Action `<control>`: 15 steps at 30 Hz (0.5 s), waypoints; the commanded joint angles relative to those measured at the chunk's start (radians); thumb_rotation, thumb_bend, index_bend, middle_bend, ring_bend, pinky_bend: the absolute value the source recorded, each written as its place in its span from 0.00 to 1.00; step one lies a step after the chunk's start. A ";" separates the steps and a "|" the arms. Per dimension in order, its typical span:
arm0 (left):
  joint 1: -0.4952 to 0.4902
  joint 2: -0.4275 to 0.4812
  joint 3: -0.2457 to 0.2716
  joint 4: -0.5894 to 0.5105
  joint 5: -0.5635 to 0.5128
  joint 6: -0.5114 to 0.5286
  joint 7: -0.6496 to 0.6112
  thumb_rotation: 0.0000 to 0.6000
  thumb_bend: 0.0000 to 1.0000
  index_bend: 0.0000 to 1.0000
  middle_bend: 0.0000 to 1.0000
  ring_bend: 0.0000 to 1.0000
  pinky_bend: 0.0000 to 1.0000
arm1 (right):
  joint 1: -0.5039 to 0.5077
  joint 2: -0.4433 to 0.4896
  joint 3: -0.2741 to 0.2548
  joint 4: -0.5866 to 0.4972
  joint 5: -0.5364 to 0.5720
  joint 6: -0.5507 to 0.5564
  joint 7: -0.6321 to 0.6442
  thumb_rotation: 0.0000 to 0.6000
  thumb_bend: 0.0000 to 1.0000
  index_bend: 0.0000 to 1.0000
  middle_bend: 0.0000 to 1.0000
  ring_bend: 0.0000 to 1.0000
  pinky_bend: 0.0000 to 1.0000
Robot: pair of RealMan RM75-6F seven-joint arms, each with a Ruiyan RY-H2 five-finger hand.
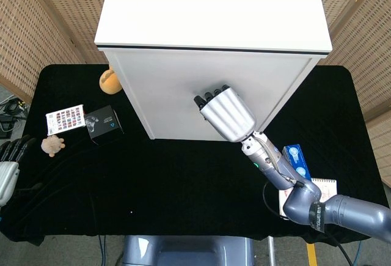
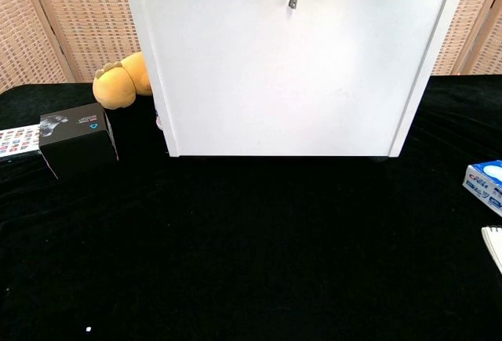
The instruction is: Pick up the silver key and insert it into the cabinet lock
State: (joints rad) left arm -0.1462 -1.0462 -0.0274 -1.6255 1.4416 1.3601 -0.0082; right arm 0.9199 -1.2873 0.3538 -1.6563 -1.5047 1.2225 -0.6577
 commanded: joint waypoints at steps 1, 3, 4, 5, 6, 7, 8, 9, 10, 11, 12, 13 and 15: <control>0.000 0.000 0.000 0.000 0.000 0.000 0.000 1.00 0.00 0.00 0.00 0.00 0.00 | -0.005 0.009 0.000 -0.007 -0.013 0.012 0.010 1.00 0.33 0.67 0.90 0.95 1.00; 0.000 0.000 0.000 0.000 0.000 0.000 0.000 1.00 0.00 0.00 0.00 0.00 0.00 | -0.013 0.021 0.001 -0.017 -0.028 0.030 0.022 1.00 0.33 0.67 0.90 0.95 1.00; 0.000 0.000 0.000 0.000 0.000 -0.001 0.000 1.00 0.00 0.00 0.00 0.00 0.00 | -0.018 0.029 0.000 -0.023 -0.038 0.040 0.031 1.00 0.33 0.67 0.90 0.95 1.00; 0.000 0.000 0.000 0.000 0.000 0.000 0.000 1.00 0.00 0.00 0.00 0.00 0.00 | -0.022 0.034 -0.001 -0.026 -0.043 0.044 0.036 1.00 0.33 0.67 0.90 0.95 1.00; 0.000 0.000 0.000 0.000 0.000 0.000 0.000 1.00 0.00 0.00 0.00 0.00 0.00 | -0.028 0.042 -0.003 -0.030 -0.052 0.052 0.045 1.00 0.33 0.67 0.90 0.95 1.00; 0.000 0.000 0.000 0.000 0.000 0.000 -0.001 1.00 0.00 0.00 0.00 0.00 0.00 | -0.035 0.050 -0.006 -0.032 -0.062 0.063 0.056 1.00 0.33 0.67 0.90 0.95 1.00; 0.001 0.000 0.000 0.000 0.001 0.002 -0.002 1.00 0.00 0.00 0.00 0.00 0.00 | -0.049 0.064 -0.014 -0.035 -0.080 0.079 0.076 1.00 0.33 0.67 0.90 0.95 1.00; 0.002 0.001 0.001 -0.001 0.002 0.003 -0.002 1.00 0.00 0.00 0.00 0.00 0.00 | -0.070 0.084 -0.029 -0.035 -0.105 0.100 0.103 1.00 0.32 0.67 0.90 0.95 1.00; 0.002 0.001 0.001 -0.001 0.003 0.005 -0.002 1.00 0.00 0.00 0.00 0.00 0.00 | -0.084 0.097 -0.041 -0.032 -0.125 0.115 0.126 1.00 0.32 0.67 0.90 0.95 1.00; 0.003 0.002 0.002 -0.002 0.005 0.006 -0.002 1.00 0.00 0.00 0.00 0.00 0.00 | -0.097 0.108 -0.053 -0.027 -0.144 0.129 0.148 1.00 0.32 0.66 0.90 0.95 1.00; 0.004 0.002 0.003 -0.003 0.008 0.009 -0.001 1.00 0.00 0.00 0.00 0.00 0.00 | -0.118 0.125 -0.072 -0.017 -0.172 0.152 0.181 1.00 0.32 0.66 0.90 0.95 1.00; 0.005 0.002 0.004 -0.004 0.010 0.011 0.000 1.00 0.00 0.00 0.00 0.00 0.00 | -0.133 0.136 -0.086 -0.005 -0.196 0.172 0.205 1.00 0.31 0.65 0.90 0.95 1.00; 0.007 0.001 0.006 -0.005 0.014 0.015 0.002 1.00 0.00 0.00 0.00 0.00 0.00 | -0.163 0.156 -0.115 0.023 -0.239 0.208 0.253 1.00 0.30 0.64 0.88 0.95 1.00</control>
State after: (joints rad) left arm -0.1392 -1.0446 -0.0221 -1.6306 1.4553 1.3747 -0.0067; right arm 0.7998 -1.1654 0.2794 -1.6642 -1.6904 1.3828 -0.4607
